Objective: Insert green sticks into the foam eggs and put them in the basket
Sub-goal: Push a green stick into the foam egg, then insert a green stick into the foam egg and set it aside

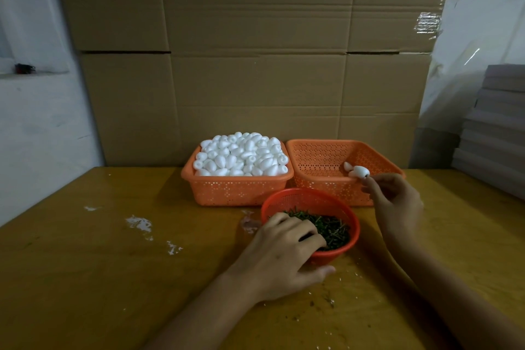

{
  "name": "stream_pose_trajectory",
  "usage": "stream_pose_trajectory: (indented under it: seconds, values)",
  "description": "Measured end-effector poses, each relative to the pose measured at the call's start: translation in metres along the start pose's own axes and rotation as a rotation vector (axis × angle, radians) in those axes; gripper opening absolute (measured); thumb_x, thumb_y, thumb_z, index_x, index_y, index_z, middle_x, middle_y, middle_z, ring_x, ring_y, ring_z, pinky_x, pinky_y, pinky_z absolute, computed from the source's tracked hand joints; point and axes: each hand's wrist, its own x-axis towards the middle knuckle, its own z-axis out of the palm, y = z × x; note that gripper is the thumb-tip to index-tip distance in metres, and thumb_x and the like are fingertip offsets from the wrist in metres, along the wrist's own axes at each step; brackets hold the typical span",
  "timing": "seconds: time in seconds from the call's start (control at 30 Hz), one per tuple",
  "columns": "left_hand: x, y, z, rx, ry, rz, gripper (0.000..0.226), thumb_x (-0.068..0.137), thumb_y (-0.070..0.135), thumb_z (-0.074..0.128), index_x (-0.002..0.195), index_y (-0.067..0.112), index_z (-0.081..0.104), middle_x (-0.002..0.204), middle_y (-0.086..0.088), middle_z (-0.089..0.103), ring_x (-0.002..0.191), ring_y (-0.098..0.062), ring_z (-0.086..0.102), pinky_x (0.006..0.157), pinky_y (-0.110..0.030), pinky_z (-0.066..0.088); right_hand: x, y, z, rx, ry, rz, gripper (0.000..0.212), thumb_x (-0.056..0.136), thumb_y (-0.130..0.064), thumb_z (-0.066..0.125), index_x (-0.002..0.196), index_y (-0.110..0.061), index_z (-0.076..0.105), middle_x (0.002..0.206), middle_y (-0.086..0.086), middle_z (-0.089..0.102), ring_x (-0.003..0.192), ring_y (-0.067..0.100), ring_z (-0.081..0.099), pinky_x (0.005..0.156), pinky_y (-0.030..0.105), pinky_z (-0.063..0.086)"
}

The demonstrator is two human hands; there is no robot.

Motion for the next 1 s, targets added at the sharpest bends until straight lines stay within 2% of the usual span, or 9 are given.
stream_pose_trajectory:
  seconds: [0.17, 0.33, 0.5, 0.67, 0.8, 0.87, 0.93, 1.0]
  values:
    - [-0.001, 0.001, 0.000, -0.002, 0.002, -0.004, 0.053, 0.104, 0.062, 0.045, 0.127, 0.021, 0.069, 0.125, 0.003, 0.066, 0.114, -0.015, 0.060, 0.104, -0.039, 0.043, 0.002, -0.002, -0.003, 0.043, -0.022, -0.009, 0.020, 0.092, -0.030, 0.077, 0.108, -0.018, 0.075, 0.094, -0.007, 0.078, 0.087, 0.007, 0.075, 0.085, 0.040, 0.063]
    - [-0.001, 0.001, -0.001, 0.004, -0.013, -0.009, 0.054, 0.104, 0.063, 0.044, 0.129, 0.021, 0.068, 0.127, 0.003, 0.065, 0.116, -0.015, 0.059, 0.103, -0.039, 0.043, 0.003, -0.003, -0.004, 0.024, -0.066, -0.030, 0.028, 0.091, -0.034, 0.076, 0.119, -0.029, 0.070, 0.104, -0.008, 0.077, 0.095, 0.001, 0.074, 0.083, 0.028, 0.060]
    - [0.000, 0.001, -0.002, 0.003, -0.024, -0.003, 0.051, 0.104, 0.059, 0.047, 0.129, 0.020, 0.067, 0.127, 0.001, 0.065, 0.115, -0.016, 0.059, 0.097, -0.038, 0.047, 0.003, -0.001, -0.003, -0.011, -0.101, -0.042, 0.039, 0.092, -0.028, 0.077, 0.127, -0.034, 0.062, 0.097, -0.024, 0.070, 0.090, -0.015, 0.068, 0.077, 0.024, 0.059]
    - [0.000, 0.001, -0.003, 0.013, -0.034, 0.006, 0.043, 0.105, 0.050, 0.050, 0.131, 0.019, 0.066, 0.129, 0.000, 0.063, 0.116, -0.018, 0.059, 0.094, -0.039, 0.050, 0.002, 0.000, -0.001, -0.045, -0.112, -0.088, 0.044, 0.095, -0.017, 0.072, 0.135, -0.027, 0.057, 0.113, -0.009, 0.072, 0.102, 0.008, 0.071, 0.083, 0.034, 0.061]
    - [0.000, 0.001, -0.003, 0.007, -0.024, 0.019, 0.039, 0.105, 0.043, 0.052, 0.131, 0.018, 0.065, 0.129, -0.001, 0.063, 0.116, -0.018, 0.059, 0.094, -0.039, 0.050, -0.007, -0.009, -0.003, -0.098, -0.146, -0.210, 0.031, 0.096, -0.016, 0.070, 0.125, -0.024, 0.060, 0.108, -0.017, 0.069, 0.097, -0.006, 0.066, 0.081, 0.026, 0.059]
    - [0.000, 0.000, -0.003, 0.011, -0.019, 0.025, 0.038, 0.105, 0.042, 0.052, 0.131, 0.018, 0.065, 0.129, -0.001, 0.063, 0.116, -0.019, 0.059, 0.094, -0.040, 0.051, -0.014, -0.018, -0.001, -0.110, -0.260, -0.319, 0.015, 0.097, -0.015, 0.067, 0.110, -0.022, 0.064, 0.105, -0.014, 0.070, 0.096, -0.004, 0.068, 0.081, 0.022, 0.058]
    - [0.001, 0.000, -0.003, 0.022, -0.016, 0.022, 0.038, 0.104, 0.043, 0.051, 0.131, 0.019, 0.064, 0.129, -0.001, 0.063, 0.115, -0.019, 0.059, 0.094, -0.040, 0.050, -0.024, -0.032, 0.003, -0.125, -0.473, -0.420, 0.006, 0.099, -0.022, 0.063, 0.103, -0.023, 0.068, 0.102, -0.016, 0.070, 0.097, 0.001, 0.069, 0.082, 0.020, 0.057]
    - [0.001, 0.001, -0.003, 0.039, -0.014, 0.012, 0.038, 0.104, 0.044, 0.049, 0.130, 0.021, 0.064, 0.129, -0.001, 0.062, 0.116, -0.020, 0.058, 0.094, -0.040, 0.049, -0.037, -0.043, 0.010, -0.181, -0.714, -0.482, 0.017, 0.103, -0.036, 0.056, 0.100, -0.028, 0.070, 0.096, -0.019, 0.070, 0.093, 0.003, 0.069, 0.082, 0.021, 0.054]
